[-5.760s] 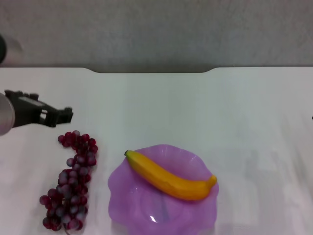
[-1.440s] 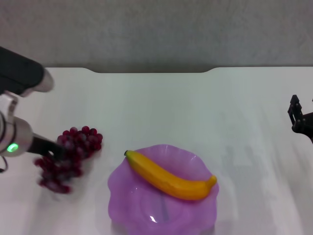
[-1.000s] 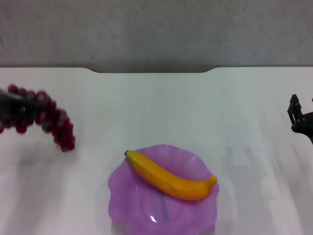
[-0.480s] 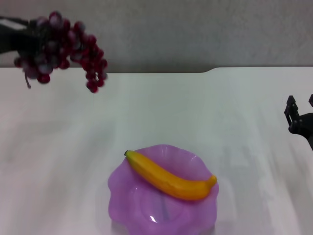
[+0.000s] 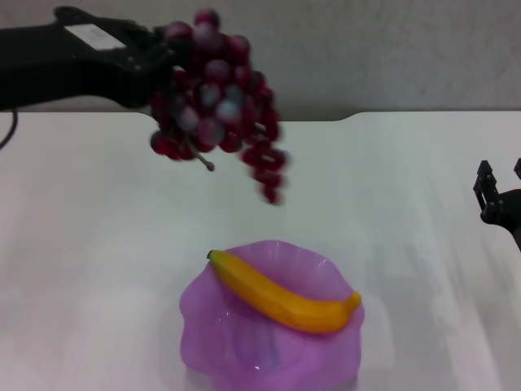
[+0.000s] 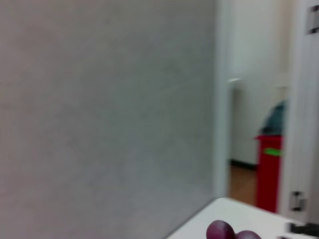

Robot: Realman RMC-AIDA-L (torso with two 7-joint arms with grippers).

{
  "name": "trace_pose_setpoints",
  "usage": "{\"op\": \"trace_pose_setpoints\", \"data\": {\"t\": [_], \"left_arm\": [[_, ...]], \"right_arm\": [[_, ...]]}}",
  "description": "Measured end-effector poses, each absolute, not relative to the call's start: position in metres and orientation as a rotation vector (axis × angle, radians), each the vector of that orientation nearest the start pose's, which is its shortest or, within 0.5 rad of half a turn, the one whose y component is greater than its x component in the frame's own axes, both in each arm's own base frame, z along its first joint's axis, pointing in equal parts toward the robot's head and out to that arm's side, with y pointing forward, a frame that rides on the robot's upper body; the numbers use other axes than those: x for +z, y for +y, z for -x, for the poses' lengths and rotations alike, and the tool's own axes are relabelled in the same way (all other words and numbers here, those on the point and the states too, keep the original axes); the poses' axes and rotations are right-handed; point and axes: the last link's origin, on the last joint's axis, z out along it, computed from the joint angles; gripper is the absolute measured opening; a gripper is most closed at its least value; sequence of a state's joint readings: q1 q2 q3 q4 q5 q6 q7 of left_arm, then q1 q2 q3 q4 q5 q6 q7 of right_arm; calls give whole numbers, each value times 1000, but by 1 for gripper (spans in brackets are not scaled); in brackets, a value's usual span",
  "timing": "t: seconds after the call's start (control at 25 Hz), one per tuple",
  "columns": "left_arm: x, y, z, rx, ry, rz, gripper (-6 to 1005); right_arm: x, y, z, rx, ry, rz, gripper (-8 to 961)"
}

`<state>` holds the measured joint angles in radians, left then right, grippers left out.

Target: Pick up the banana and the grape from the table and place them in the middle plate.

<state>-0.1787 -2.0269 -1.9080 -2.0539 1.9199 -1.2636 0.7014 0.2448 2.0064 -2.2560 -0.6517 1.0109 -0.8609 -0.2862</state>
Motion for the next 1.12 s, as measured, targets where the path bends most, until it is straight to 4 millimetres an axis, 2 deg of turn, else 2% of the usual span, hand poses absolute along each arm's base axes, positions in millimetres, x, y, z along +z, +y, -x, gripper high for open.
{"op": "trace_pose_setpoints", "data": {"t": [0.28,0.48,0.72,1.12], "left_arm": [[111,279,79,-606,-370,2567,118],[90,274,75,-564,-346,2661,115],[63,277,74,-499,-351,2750,110],[34,285,85,-436,-418,2827,107]], "right_arm": [[-22,325,-317,525,600,1562,521],[-22,326,-314,534,597,1562,520],[-23,326,-313,535,593,1568,520],[-24,326,-312,536,588,1571,520]]}}
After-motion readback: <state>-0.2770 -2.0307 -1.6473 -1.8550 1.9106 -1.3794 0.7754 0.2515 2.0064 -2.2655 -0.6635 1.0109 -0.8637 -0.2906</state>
